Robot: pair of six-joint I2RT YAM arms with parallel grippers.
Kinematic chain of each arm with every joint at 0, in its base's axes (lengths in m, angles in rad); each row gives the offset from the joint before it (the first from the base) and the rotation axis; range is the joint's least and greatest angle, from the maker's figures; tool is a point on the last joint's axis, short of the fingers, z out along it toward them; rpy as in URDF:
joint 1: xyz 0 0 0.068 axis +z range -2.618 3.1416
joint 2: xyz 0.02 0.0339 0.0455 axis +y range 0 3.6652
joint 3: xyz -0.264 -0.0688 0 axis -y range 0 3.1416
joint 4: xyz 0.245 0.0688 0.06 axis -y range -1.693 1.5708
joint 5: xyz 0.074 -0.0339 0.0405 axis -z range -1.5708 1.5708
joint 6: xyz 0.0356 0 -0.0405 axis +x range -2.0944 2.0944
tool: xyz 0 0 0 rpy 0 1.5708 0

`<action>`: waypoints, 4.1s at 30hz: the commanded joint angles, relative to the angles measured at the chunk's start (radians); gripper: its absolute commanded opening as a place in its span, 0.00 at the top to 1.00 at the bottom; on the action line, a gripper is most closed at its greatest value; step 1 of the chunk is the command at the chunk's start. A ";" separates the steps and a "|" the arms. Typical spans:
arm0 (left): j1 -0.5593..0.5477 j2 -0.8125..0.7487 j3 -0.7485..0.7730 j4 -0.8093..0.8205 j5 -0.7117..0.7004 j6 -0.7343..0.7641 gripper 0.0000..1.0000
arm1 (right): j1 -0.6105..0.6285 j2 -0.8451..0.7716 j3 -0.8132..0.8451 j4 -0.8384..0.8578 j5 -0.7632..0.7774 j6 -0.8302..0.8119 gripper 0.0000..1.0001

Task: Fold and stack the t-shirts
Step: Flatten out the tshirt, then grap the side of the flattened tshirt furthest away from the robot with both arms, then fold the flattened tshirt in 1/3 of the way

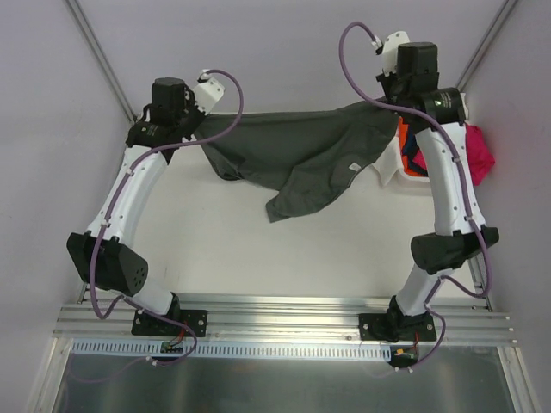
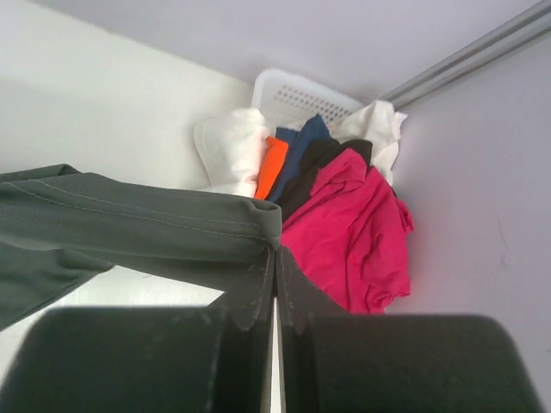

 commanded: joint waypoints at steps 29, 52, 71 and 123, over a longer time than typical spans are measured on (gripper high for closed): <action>-0.080 -0.479 0.136 -0.493 0.057 -0.012 1.00 | 0.000 -0.728 -0.348 0.132 -0.348 0.205 0.99; 0.169 0.478 0.216 -0.163 0.351 0.055 1.00 | 0.008 0.392 -0.016 0.229 -0.348 0.067 0.99; 0.169 0.764 0.530 -0.073 0.236 0.046 1.00 | -0.034 0.532 -0.002 0.450 -0.254 0.102 0.99; 0.244 0.296 -0.119 -0.059 0.271 0.020 1.00 | 0.144 0.040 -0.589 0.232 -0.414 0.109 1.00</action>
